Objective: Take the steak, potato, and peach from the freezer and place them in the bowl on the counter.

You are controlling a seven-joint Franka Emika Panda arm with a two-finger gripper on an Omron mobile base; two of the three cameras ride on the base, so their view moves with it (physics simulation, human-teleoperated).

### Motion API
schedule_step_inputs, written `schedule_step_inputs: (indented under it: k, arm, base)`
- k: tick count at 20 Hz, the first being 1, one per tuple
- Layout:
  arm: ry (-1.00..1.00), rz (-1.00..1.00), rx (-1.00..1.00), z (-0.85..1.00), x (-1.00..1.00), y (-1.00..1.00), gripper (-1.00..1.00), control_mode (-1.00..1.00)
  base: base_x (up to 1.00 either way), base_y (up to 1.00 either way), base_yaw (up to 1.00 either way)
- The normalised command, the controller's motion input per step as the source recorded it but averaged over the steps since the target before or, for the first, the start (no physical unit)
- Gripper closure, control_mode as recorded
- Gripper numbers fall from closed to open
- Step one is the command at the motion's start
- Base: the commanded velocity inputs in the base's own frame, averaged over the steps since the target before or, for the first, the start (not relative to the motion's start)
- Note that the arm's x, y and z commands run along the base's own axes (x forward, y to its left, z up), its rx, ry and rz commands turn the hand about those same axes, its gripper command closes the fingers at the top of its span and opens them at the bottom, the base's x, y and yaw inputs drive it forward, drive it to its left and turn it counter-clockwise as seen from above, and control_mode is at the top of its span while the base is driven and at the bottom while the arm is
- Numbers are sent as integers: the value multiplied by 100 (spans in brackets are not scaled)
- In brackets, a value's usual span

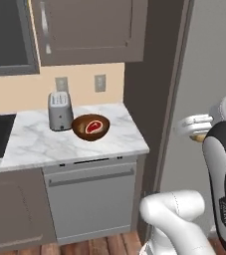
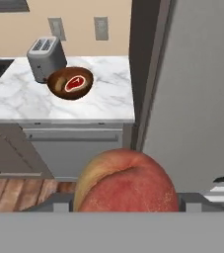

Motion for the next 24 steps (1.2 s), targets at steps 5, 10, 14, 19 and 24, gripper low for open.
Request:
schedule_step_inputs:
  k: [5,10,14,19,24]
  arm:
    - [0,0,0,0,0,0,100,100]
    - [0,0,0,0,0,0,100,100]
    - [0,0,0,0,0,0,100,100]
    - [0,0,0,0,0,0,100,100]
    - [0,0,0,0,0,0,100,100]
  base:
    - [5,100,0]
    - [17,91,0]
    - [44,61,0]
    - [50,11,0]
    - [35,-32,0]
